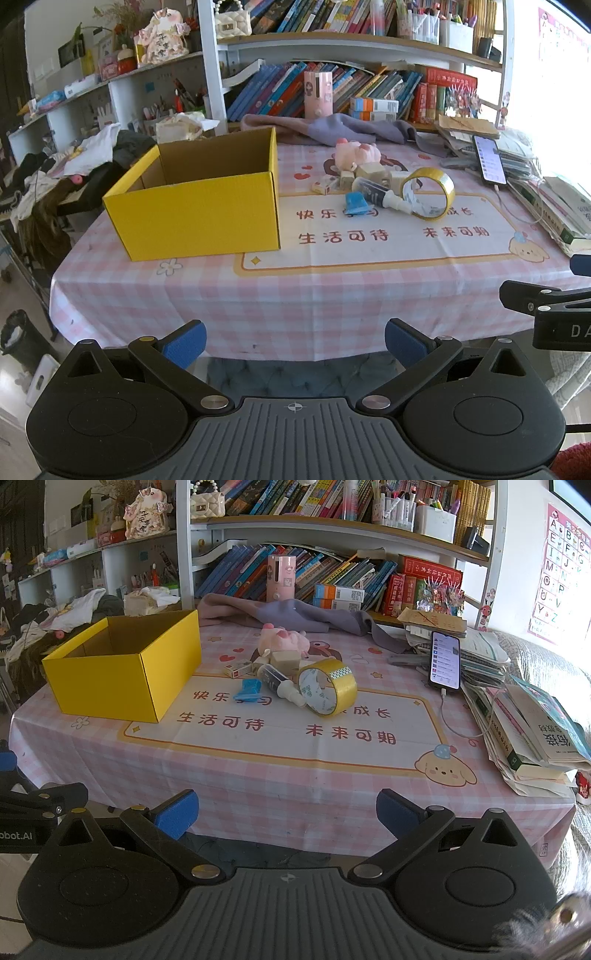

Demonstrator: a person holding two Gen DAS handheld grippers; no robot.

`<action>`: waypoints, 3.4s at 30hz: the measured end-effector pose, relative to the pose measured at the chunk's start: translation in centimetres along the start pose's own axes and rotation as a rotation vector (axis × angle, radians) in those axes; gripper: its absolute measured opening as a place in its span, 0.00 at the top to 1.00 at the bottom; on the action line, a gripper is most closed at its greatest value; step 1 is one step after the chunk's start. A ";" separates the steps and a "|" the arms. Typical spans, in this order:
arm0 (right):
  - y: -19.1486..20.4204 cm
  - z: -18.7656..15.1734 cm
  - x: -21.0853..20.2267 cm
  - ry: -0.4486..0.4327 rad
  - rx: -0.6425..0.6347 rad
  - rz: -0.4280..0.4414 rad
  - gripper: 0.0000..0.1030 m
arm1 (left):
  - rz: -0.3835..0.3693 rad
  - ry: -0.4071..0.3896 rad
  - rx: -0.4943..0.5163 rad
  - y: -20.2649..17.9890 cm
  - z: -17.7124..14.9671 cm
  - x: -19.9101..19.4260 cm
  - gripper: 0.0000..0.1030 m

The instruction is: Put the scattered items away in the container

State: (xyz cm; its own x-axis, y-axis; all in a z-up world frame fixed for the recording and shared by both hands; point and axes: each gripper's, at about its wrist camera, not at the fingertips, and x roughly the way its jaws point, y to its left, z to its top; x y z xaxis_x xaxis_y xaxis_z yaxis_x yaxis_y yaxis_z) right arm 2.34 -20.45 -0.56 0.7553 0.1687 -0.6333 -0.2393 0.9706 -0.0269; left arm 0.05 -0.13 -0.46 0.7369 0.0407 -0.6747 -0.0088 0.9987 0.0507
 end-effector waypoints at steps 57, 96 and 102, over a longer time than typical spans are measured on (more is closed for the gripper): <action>0.7 0.4 0.9 0.028 0.001 -0.026 0.00 | -0.041 0.028 -0.003 0.3 0.4 0.9 0.00; -0.4 1.1 2.4 0.070 -0.003 -0.059 0.01 | -0.153 0.077 0.077 -1.4 1.3 3.5 0.00; -2.3 1.5 3.0 0.056 0.028 -0.061 0.01 | -0.204 0.046 0.107 -3.1 2.5 4.6 0.00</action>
State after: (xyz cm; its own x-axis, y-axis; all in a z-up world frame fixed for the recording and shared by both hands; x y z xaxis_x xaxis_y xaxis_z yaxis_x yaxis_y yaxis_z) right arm 6.10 -21.91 -1.20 0.7325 0.0996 -0.6734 -0.1757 0.9834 -0.0457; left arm 5.15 -3.14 -1.92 0.6844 -0.1581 -0.7118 0.2112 0.9773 -0.0139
